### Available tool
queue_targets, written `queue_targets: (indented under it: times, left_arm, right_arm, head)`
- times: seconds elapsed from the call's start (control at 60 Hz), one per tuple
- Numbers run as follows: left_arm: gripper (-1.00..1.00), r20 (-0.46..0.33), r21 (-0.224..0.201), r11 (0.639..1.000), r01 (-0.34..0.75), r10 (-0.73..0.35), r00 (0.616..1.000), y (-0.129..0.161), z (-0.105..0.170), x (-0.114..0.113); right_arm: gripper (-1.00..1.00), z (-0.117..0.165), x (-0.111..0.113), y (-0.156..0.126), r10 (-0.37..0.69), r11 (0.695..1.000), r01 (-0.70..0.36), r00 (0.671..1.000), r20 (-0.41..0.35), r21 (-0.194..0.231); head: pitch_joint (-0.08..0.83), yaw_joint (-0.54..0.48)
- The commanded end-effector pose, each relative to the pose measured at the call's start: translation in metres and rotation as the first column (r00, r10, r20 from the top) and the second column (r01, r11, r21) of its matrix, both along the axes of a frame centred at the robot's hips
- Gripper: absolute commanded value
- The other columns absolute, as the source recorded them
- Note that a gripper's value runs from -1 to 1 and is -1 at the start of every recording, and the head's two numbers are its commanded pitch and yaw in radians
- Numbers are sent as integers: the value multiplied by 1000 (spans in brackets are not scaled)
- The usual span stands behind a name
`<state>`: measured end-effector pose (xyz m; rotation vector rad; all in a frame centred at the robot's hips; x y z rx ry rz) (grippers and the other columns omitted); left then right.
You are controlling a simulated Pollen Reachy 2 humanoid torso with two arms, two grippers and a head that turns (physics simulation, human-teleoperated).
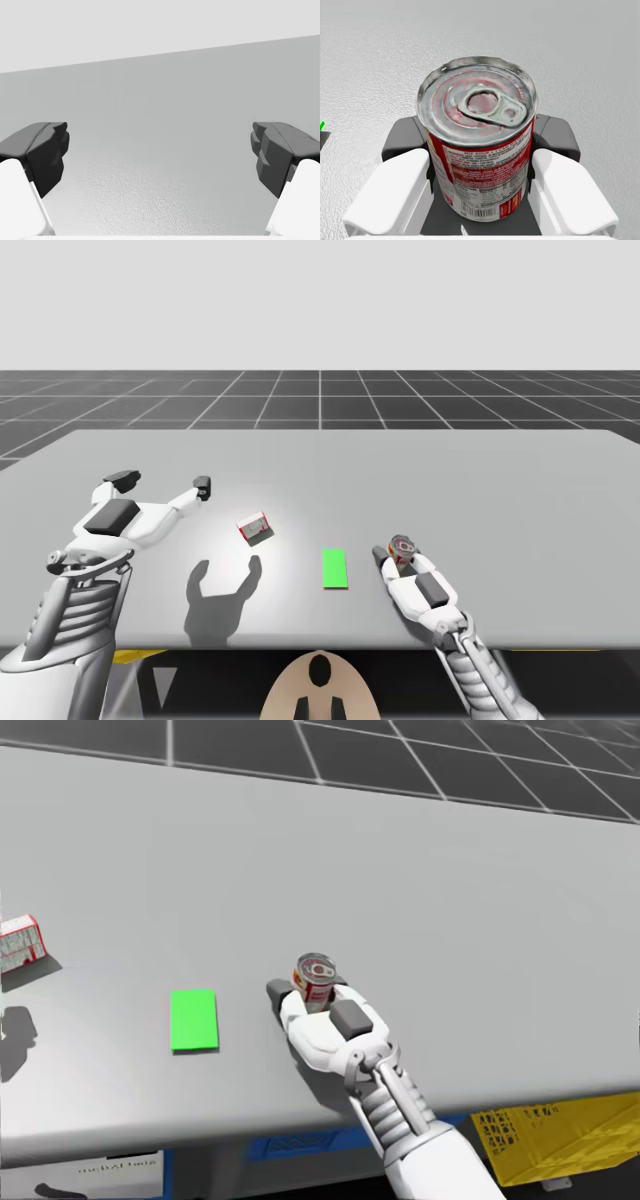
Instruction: Look at the card. If it is red, pick the object on the left. If it is green, pick the object on the right.
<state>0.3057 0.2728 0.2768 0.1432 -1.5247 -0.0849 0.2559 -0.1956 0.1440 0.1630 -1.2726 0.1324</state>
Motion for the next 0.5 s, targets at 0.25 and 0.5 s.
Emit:
queue_targets:
  times: [0.25,0.5]
  left_arm:
    - [-1000,-5,17,1000,7,-7,1000,-2,-2,2]
    - [-1000,0,15,1000,6,-6,1000,-2,-2,2]
  right_arm:
    - [997,-6,-4,6,-6,999,7,1000,-16,41]
    - [1000,21,-5,3,-17,998,15,999,42,63]
  head:
    - [386,-330]
    - [355,-323]
